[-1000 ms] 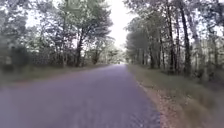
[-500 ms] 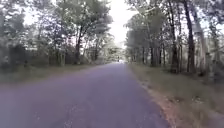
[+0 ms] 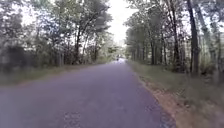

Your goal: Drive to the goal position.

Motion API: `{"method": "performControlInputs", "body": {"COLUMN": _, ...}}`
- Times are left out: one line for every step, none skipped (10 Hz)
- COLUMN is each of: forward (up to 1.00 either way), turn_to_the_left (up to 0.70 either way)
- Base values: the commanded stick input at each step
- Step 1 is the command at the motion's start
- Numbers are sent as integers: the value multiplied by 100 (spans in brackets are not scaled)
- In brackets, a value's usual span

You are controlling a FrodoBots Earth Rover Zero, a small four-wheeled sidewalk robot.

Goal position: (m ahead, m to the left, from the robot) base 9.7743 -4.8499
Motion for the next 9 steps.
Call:
{"method": "performControlInputs", "body": {"forward": 45, "turn_to_the_left": 0}}
{"method": "performControlInputs", "body": {"forward": 45, "turn_to_the_left": 0}}
{"method": "performControlInputs", "body": {"forward": 45, "turn_to_the_left": 0}}
{"method": "performControlInputs", "body": {"forward": 45, "turn_to_the_left": 0}}
{"method": "performControlInputs", "body": {"forward": 45, "turn_to_the_left": 0}}
{"method": "performControlInputs", "body": {"forward": 45, "turn_to_the_left": 0}}
{"method": "performControlInputs", "body": {"forward": 45, "turn_to_the_left": 0}}
{"method": "performControlInputs", "body": {"forward": 45, "turn_to_the_left": 0}}
{"method": "performControlInputs", "body": {"forward": 45, "turn_to_the_left": 0}}
